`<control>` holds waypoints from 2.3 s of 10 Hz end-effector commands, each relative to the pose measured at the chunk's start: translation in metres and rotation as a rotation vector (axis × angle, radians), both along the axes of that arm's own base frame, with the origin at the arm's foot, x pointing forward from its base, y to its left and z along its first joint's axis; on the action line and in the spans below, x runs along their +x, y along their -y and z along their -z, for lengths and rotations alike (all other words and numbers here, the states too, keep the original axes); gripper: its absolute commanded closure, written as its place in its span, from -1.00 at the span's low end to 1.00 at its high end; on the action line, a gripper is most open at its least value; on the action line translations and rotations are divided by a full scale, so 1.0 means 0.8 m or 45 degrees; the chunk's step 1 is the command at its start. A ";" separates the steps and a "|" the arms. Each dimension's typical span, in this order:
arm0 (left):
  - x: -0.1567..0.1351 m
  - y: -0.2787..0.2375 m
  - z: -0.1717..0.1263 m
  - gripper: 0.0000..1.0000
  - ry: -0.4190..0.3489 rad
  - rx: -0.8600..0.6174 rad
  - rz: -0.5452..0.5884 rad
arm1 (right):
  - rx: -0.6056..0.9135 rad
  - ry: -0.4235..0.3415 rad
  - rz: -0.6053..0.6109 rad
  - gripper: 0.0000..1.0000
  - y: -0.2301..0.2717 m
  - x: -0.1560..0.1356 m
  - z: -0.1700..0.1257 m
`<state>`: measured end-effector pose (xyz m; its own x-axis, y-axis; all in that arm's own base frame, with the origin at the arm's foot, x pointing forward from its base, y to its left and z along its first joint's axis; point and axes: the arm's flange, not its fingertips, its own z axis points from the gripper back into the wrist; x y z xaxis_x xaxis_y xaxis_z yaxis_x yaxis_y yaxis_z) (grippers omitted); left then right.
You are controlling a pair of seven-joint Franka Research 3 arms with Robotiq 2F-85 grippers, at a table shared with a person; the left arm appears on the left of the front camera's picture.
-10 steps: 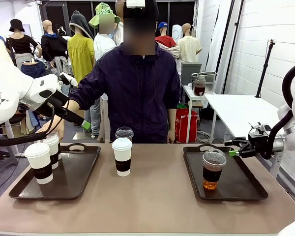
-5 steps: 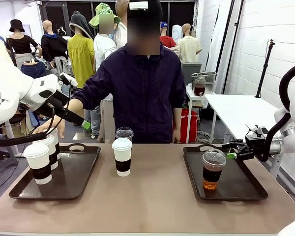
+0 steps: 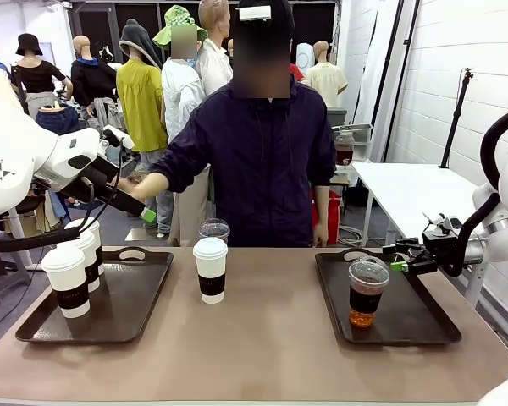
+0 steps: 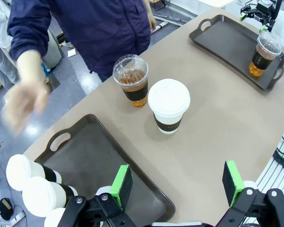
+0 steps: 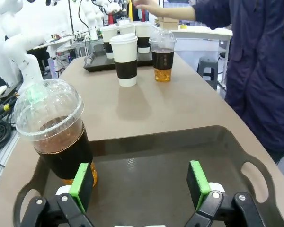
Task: Distribute the coffee onto the tray.
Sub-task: Pick up another iced Americano from the middle of the table and place it on the right Handle tray.
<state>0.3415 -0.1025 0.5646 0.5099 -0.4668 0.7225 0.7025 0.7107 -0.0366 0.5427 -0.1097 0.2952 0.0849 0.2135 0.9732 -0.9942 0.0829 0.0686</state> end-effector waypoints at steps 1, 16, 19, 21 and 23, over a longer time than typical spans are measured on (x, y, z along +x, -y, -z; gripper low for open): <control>0.001 -0.002 0.001 -1.00 -0.005 -0.010 0.005 | 0.044 0.018 0.013 -1.00 -0.008 0.035 -0.001; 0.001 -0.002 0.001 -1.00 -0.005 -0.010 0.005 | 0.151 -0.039 -0.160 -1.00 -0.149 0.133 0.014; 0.001 -0.002 0.001 -1.00 -0.005 -0.010 0.005 | 0.151 -0.039 -0.160 -1.00 -0.149 0.133 0.014; 0.001 -0.002 0.001 -1.00 -0.005 -0.010 0.005 | 0.173 -0.052 -0.108 -1.00 -0.160 0.135 0.015; 0.001 -0.002 0.001 -1.00 -0.005 -0.010 0.005 | 0.190 -0.050 -0.072 -1.00 -0.188 0.137 0.014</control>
